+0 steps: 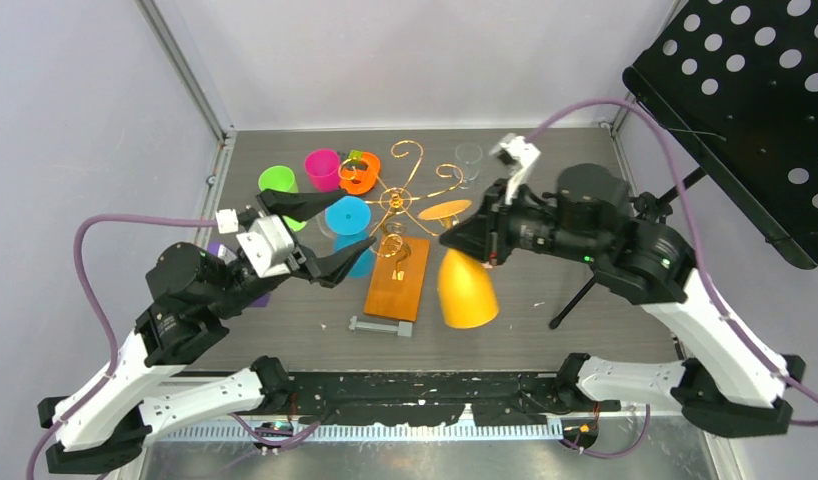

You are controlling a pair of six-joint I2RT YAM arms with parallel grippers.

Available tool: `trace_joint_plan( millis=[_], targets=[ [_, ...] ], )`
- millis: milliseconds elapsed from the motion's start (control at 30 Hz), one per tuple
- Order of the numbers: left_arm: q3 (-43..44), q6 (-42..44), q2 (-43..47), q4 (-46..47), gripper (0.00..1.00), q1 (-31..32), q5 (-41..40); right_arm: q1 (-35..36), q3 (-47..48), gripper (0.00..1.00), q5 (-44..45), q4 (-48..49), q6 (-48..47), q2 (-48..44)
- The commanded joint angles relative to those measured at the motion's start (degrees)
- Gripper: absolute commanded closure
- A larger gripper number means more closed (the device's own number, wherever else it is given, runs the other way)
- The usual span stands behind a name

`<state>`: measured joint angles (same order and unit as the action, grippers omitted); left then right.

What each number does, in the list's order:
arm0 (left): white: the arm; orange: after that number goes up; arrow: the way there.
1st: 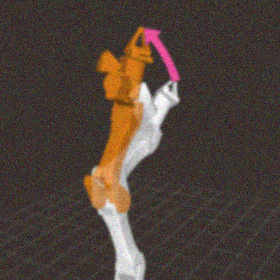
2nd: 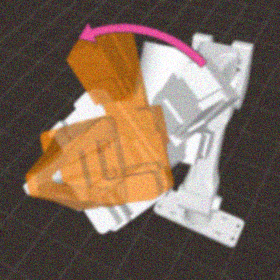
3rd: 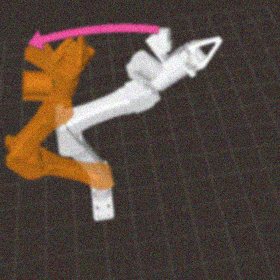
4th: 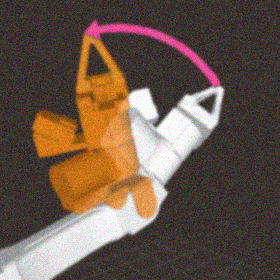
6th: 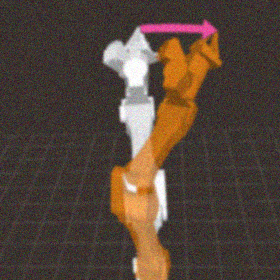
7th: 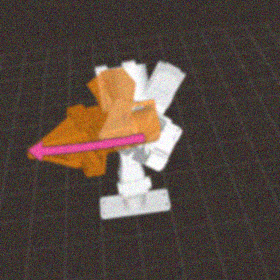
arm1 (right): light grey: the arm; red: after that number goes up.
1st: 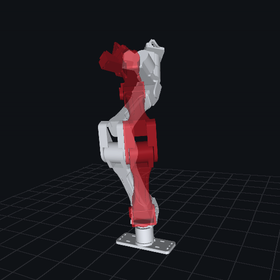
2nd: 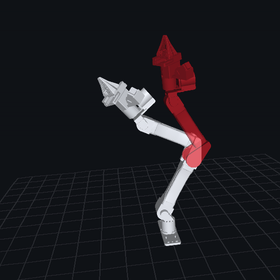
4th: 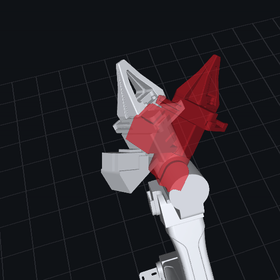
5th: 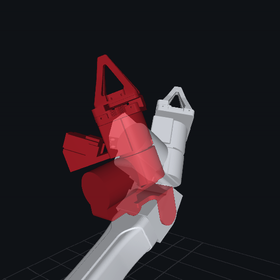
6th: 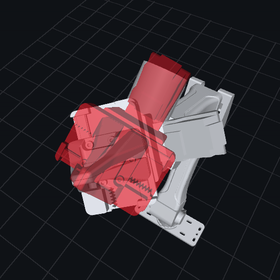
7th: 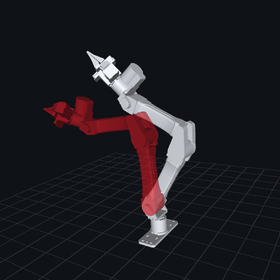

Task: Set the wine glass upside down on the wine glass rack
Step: Turn the wine glass upside down at the wine rack.

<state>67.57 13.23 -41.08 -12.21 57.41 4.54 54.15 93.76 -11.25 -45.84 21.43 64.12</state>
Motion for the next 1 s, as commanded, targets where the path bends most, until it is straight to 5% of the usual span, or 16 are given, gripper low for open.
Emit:
trace_joint_plan(
  millis=[0,333,967],
  targets=[
    [3.64,-6.81,-2.76,1.65,0.27,0.07,-11.04,-3.72,-3.62,0.95,7.22,3.65,-3.10,-6.54],
    [22.99,-12.12,-23.03,-19.15,0.31,-0.64,-12.37,-21.59,-12.41,0.94,7.91,6.52,-9.55,-6.65],
    [15.65,-18.60,-27.53,-13.37,0.50,-12.84,-3.25,-25.94,-21.55,0.95,1.53,15.42,-10.14,-8.10]
  ],
)
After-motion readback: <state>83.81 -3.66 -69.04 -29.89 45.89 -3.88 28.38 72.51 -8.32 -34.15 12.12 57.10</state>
